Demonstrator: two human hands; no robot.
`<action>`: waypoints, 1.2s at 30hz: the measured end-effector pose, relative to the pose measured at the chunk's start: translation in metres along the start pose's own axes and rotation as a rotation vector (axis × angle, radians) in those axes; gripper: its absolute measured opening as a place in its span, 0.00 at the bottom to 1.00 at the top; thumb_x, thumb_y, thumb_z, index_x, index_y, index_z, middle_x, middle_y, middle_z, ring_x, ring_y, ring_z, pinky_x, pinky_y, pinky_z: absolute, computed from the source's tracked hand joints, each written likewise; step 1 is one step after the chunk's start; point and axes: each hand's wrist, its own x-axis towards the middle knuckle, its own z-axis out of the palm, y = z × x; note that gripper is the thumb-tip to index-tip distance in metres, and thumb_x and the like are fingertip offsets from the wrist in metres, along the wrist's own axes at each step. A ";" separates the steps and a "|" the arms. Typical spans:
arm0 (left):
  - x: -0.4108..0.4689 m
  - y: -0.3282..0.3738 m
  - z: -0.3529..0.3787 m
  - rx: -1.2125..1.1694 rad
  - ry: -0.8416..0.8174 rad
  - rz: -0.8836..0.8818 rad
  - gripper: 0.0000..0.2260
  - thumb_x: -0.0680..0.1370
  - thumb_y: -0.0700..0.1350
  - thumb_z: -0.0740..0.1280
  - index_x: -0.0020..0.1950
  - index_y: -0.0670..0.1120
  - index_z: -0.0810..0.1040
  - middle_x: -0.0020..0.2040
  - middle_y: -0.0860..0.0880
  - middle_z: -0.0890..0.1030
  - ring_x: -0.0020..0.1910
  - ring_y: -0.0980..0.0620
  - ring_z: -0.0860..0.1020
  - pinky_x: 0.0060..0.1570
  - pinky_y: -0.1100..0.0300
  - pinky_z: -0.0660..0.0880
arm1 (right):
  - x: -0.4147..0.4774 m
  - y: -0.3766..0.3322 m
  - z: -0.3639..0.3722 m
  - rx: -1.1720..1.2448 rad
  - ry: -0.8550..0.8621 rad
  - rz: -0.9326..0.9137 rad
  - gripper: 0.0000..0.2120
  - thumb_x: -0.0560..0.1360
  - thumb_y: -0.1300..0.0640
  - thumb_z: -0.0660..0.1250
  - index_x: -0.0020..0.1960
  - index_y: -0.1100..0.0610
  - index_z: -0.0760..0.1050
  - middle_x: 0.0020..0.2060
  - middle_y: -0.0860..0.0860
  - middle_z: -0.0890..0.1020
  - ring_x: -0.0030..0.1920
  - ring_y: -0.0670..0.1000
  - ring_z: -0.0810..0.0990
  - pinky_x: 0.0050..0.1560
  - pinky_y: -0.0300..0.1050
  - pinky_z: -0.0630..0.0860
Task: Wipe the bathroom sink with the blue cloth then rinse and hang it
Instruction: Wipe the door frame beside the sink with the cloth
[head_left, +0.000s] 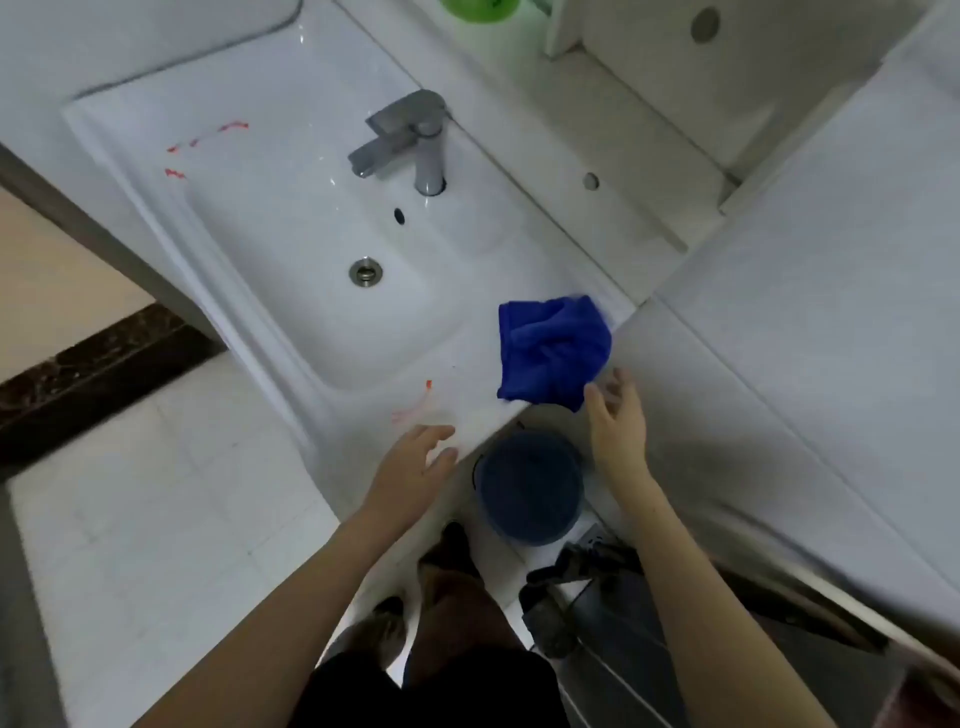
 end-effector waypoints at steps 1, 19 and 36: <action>0.004 -0.002 0.005 0.038 -0.017 -0.025 0.14 0.81 0.49 0.61 0.65 0.48 0.76 0.62 0.51 0.77 0.59 0.51 0.73 0.62 0.54 0.72 | 0.012 -0.002 0.003 0.033 -0.014 0.026 0.28 0.80 0.48 0.63 0.77 0.52 0.60 0.69 0.50 0.71 0.62 0.48 0.74 0.55 0.41 0.73; 0.004 -0.022 0.021 0.092 0.033 0.028 0.14 0.79 0.47 0.65 0.64 0.48 0.77 0.57 0.53 0.75 0.56 0.55 0.68 0.56 0.64 0.63 | 0.041 -0.021 0.005 0.267 -0.022 0.093 0.06 0.79 0.55 0.66 0.43 0.52 0.74 0.38 0.49 0.78 0.39 0.47 0.78 0.39 0.41 0.74; -0.103 -0.020 -0.128 -0.282 0.514 -0.188 0.06 0.80 0.42 0.64 0.49 0.52 0.80 0.52 0.56 0.81 0.48 0.58 0.79 0.47 0.70 0.73 | -0.096 -0.144 0.070 0.128 -0.555 -0.484 0.07 0.77 0.61 0.68 0.42 0.62 0.74 0.35 0.61 0.75 0.37 0.63 0.74 0.37 0.50 0.73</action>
